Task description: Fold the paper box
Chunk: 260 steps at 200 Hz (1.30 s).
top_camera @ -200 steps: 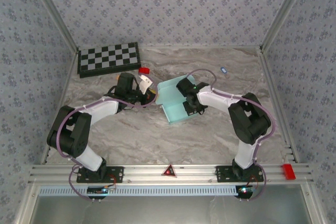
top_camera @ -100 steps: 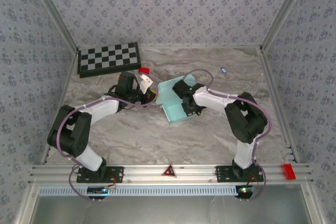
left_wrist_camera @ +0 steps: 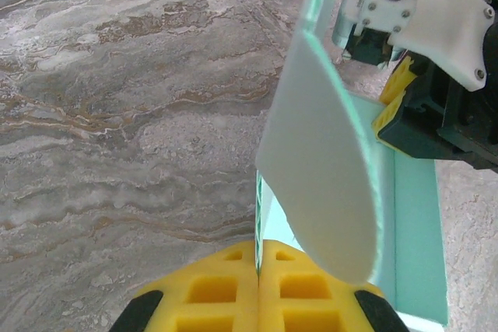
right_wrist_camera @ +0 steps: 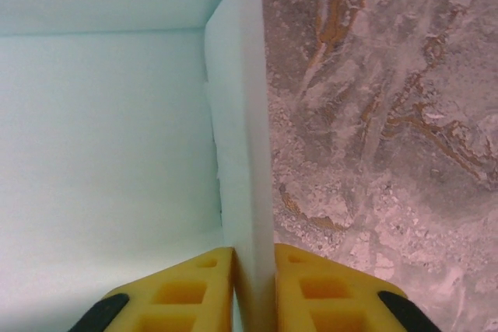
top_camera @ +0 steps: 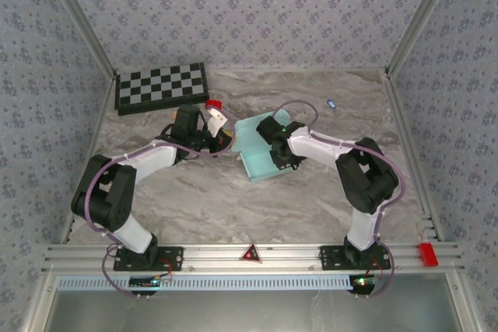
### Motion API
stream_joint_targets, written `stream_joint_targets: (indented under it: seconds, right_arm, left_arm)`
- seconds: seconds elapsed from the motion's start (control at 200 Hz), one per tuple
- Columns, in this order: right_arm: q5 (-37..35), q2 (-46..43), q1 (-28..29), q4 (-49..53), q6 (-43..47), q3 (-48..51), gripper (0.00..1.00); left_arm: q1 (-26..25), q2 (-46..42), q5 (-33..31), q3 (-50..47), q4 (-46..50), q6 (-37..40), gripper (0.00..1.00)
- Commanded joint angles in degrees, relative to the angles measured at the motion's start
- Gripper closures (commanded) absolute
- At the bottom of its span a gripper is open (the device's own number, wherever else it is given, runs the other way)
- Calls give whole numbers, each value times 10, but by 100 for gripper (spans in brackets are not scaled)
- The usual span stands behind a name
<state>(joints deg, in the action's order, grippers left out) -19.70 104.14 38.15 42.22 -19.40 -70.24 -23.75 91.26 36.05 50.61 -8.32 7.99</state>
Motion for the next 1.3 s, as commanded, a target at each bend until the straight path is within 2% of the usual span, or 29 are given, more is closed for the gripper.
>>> stream_joint_targets:
  seconds: [0.0, 0.08, 0.23, 0.45, 0.805, 1.059, 1.174, 1.294]
  right_arm:
    - [8, -32, -5, 6, -12, 12, 76]
    - [20, -45, -5, -3, -14, 14, 71]
    - [41, -56, -10, -19, -16, 39, 68]
    - [73, -73, -17, -43, -20, 58, 65]
    - [117, -130, -26, -103, -12, 86, 60]
    - [127, -200, -37, -136, -12, 112, 58]
    - [89, -240, -44, -140, -13, 125, 58]
    - [50, -280, -58, -140, -9, 138, 58]
  left_arm:
    - [3, 6, 17, 19, -1, 14, 100]
    - [3, 8, 18, 21, -1, 17, 99]
    - [2, 13, 22, 27, 1, 16, 92]
    - [1, 10, 19, 25, -2, 16, 62]
    - [-1, -26, 0, 11, -23, 7, 41]
    - [0, -69, -5, -4, -20, -4, 32]
    - [2, -94, -10, -5, -9, -20, 31]
    - [8, -132, -51, -9, 2, -44, 30]
